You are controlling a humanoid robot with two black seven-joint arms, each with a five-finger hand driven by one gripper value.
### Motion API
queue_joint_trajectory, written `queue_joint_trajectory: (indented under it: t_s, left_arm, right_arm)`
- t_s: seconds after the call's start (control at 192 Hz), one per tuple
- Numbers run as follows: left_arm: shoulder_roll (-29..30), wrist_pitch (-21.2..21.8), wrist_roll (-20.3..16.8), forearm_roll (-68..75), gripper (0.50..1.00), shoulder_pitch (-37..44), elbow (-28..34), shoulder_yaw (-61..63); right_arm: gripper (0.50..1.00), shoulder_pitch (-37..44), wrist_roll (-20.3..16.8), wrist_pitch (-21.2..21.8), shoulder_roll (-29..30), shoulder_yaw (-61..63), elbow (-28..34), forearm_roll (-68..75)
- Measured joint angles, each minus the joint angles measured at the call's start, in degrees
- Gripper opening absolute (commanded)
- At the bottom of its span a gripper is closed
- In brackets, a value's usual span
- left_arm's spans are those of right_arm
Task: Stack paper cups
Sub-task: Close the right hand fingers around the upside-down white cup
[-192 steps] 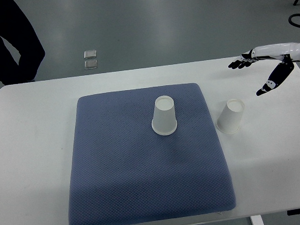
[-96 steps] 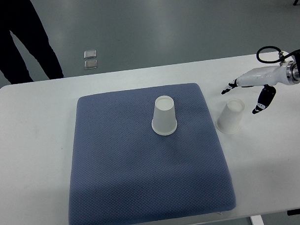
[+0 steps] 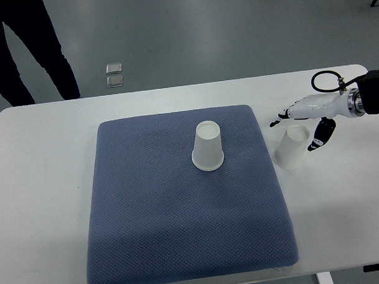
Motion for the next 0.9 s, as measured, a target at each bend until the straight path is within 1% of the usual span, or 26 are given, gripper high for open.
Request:
queue_joint_trajectory:
  t_s: [0.271,0.541,0.635,0.661,0.698,0.739,0.776,0.812,0.869,0.901]
  left_arm:
    - [0.0,0.0,0.0,0.0,1.0,0.0,0.0,0.0]
    - [0.0,0.0,0.0,0.0,1.0,0.0,0.0,0.0]
    - [0.0,0.0,0.0,0.0,1.0,0.0,0.0,0.0]
    - [0.0,0.0,0.0,0.0,1.0,0.0,0.0,0.0]
    - [0.0,0.0,0.0,0.0,1.0,0.0,0.0,0.0]
    - [0.0,0.0,0.0,0.0,1.0,0.0,0.0,0.0]
    - [0.0,0.0,0.0,0.0,1.0,0.0,0.0,0.0]
    - [0.0,0.0,0.0,0.0,1.0,0.0,0.0,0.0]
    - [0.0,0.0,0.0,0.0,1.0,0.0,0.0,0.0]
    - [0.0,0.0,0.0,0.0,1.0,0.0,0.0,0.0]
  right_arm:
    - [0.905,-1.7,0.0,-2.3,1.4,0.0,-2.1,-0.6]
    - [0.881,-2.7,0.0,-3.9,2.5,0.0,-3.5,-1.0]
    - [0.858,-2.7,0.0,-3.9,2.5,0.0,-3.6,-1.0]
    - [0.836,-2.7,0.0,-3.9,2.5,0.0,-3.6,-1.0]
    - [0.825,-2.7,0.0,-3.9,2.5,0.0,-3.6,-1.0]
    - [0.797,-2.6,0.0,-3.9,2.5,0.0,-3.6,-1.0]
    - [0.787,-2.6,0.0,-3.9,2.5,-0.1,-3.6,-1.0]
    - [0.766,-2.5,0.0,-3.9,2.6,-0.2,-3.8,-1.0]
    - [0.754,-2.5,0.0,-3.9,3.0,-0.5,-3.9,-1.0]
    - [0.735,-2.5,0.0,-3.9,3.1,-0.5,-4.1,-1.0]
